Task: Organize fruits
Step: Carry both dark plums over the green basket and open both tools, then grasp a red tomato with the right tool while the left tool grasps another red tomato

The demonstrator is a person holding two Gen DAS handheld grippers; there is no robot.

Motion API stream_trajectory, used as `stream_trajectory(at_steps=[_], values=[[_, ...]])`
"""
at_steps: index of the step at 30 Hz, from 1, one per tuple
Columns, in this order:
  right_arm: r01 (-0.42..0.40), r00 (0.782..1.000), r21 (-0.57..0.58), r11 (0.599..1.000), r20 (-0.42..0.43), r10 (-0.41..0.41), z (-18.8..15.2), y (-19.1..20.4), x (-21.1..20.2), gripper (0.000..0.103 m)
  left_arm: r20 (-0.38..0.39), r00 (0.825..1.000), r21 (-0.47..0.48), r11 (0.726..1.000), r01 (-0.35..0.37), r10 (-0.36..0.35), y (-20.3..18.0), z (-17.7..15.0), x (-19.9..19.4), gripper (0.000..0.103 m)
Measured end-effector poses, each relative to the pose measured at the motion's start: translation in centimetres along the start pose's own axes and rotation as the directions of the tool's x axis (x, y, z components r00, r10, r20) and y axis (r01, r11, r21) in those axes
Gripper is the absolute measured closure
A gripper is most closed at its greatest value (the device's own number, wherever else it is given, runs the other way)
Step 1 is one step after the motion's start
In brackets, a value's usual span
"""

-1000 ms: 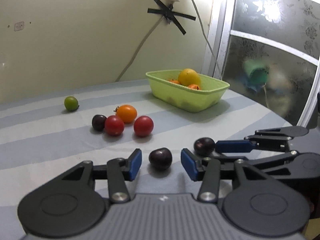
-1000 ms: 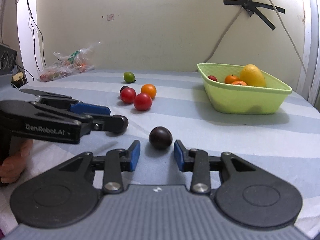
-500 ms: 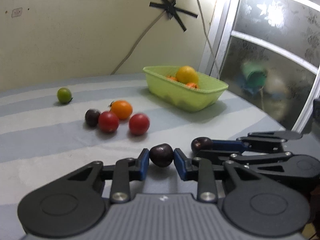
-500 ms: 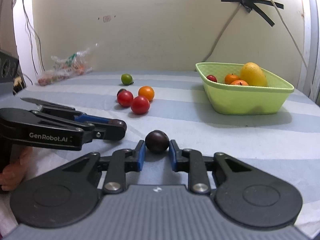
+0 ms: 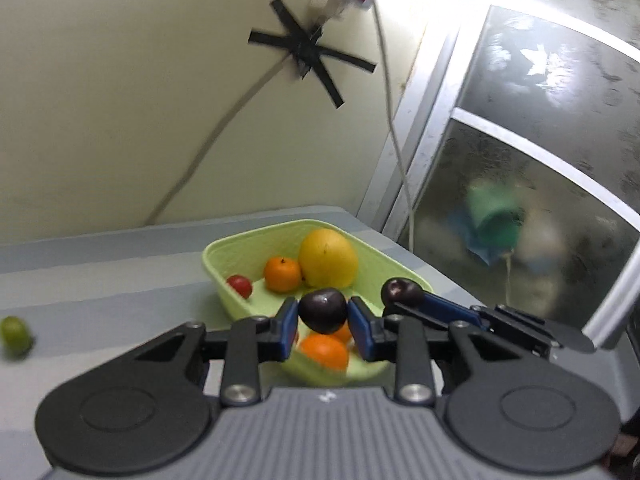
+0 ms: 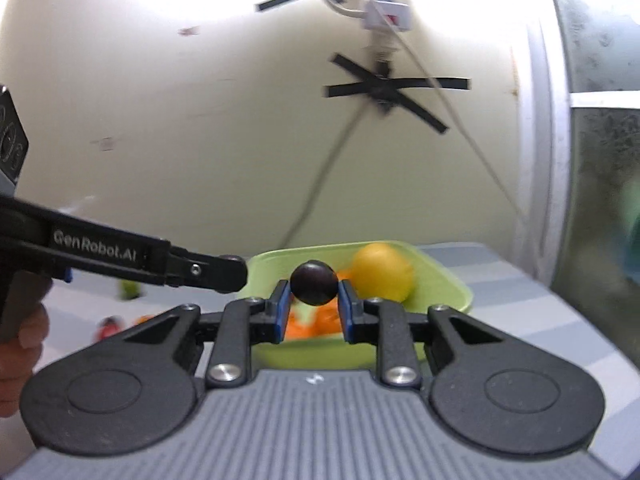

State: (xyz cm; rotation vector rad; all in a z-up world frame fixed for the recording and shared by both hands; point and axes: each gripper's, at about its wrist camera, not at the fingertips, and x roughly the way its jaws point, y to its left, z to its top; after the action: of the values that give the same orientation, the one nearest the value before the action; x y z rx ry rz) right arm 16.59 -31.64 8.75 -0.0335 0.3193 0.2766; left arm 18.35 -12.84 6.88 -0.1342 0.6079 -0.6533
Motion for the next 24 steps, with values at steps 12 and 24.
stream_trajectory(at_steps=[12, 24], values=[[0.063, 0.998, 0.117, 0.991, 0.000, -0.064, -0.5, -3.6, 2.3, 0.056, -0.049, 0.998, -0.075, 0.996, -0.041, 0.037, 1.6, 0.8, 4.2, 0.061], [0.104, 0.992, 0.214, 0.971, 0.054, -0.118, -0.8, -4.6, 1.3, 0.058, 0.167, 0.943, -0.129, 0.955, -0.269, 0.288, 8.8, -4.1, -12.6, 0.061]])
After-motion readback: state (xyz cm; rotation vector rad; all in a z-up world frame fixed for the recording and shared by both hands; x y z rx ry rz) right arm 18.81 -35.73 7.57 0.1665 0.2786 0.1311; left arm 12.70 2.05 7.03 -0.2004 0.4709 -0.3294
